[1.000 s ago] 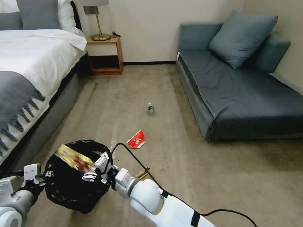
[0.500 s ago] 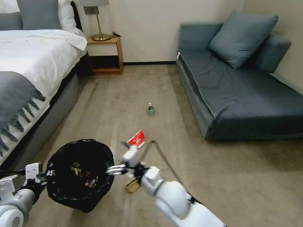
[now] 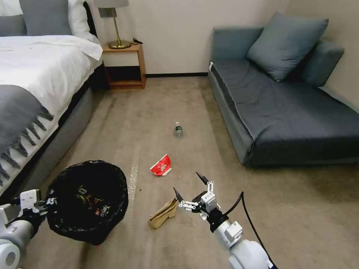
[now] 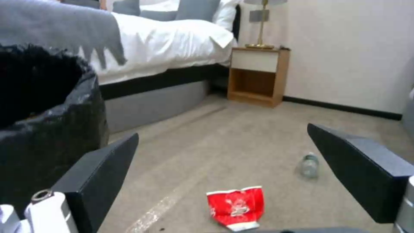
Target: Pick up the trash bin, then pick up the garbage on the floor and place it into the trash bin.
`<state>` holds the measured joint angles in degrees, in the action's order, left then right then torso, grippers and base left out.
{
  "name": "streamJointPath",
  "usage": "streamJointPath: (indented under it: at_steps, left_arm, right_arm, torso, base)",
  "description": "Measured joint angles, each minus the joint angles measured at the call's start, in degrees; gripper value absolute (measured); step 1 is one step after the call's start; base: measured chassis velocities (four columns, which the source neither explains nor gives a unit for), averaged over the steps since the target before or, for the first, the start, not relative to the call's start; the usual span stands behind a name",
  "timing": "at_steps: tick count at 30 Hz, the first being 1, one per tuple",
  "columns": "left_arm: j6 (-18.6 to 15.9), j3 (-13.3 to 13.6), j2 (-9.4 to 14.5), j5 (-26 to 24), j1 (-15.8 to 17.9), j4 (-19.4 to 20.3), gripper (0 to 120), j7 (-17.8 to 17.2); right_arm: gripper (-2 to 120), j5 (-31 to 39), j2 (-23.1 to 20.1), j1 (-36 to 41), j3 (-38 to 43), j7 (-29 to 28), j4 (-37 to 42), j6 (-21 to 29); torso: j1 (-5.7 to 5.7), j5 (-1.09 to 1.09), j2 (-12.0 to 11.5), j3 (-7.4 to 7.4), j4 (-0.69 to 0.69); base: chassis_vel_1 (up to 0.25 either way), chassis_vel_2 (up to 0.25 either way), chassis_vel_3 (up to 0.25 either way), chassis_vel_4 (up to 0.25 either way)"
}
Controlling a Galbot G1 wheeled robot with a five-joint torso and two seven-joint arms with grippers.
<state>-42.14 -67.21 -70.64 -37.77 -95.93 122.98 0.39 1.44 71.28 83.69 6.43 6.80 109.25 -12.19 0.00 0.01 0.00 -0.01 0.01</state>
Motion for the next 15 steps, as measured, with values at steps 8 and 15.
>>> streamJointPath:
  at_steps: [8,15]
  left_arm:
    - [0.0,-0.7,0.33,-0.37,-0.06,-0.26,3,0.15]
    - [0.0,-0.57,0.5,-0.49,0.46,-0.64,3,0.16]
  right_arm:
    - [100,-0.28,-0.12,-1.22,-2.05,0.2,-2.19,1.01]
    - [100,0.87,-3.52,-3.94,-5.2,2.1,-5.12,6.27]
  torso:
    - [0.0,0.0,0.0,0.0,0.01]
    - [0.01,-0.02,0.0,0.02,-0.04]
  base:
    - [-0.109,0.127,0.13,-0.114]
    - [-0.179,0.166,0.178,-0.176]
